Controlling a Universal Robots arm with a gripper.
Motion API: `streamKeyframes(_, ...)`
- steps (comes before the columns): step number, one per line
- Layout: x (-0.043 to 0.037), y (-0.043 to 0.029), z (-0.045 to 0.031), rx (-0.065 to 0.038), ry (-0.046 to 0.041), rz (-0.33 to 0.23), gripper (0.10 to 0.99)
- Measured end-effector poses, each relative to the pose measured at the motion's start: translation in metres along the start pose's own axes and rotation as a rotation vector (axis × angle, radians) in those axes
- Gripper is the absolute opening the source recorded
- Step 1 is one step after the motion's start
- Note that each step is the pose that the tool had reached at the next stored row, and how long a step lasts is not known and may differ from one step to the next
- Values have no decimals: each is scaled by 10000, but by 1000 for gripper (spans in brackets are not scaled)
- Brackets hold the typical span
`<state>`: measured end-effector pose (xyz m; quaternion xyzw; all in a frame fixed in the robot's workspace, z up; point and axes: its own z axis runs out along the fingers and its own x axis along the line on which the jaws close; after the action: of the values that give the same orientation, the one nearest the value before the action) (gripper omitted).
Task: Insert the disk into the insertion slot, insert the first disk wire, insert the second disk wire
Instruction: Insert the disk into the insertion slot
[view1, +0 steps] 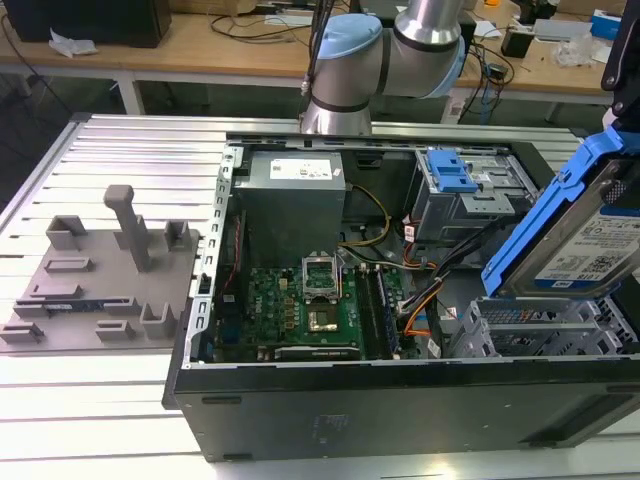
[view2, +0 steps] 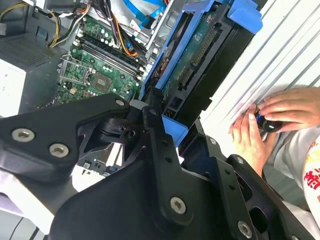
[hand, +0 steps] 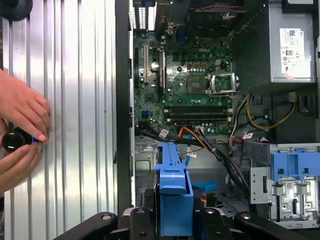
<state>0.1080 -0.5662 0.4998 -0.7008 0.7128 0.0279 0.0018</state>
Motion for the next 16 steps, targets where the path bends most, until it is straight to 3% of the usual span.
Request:
streamKeyframes(3,0,0,1,14,-10,-1,365)
streamKeyframes(6,1,0,1,225,-14,-9,365)
streamKeyframes(9,0,0,2,351,-15,-15,365)
streamKeyframes(11,0,0,5,509,-19,-22,365)
streamKeyframes(14,0,-1,6,622,-20,-28,365)
streamKeyframes(16,0,0,6,633,-20,-27,365)
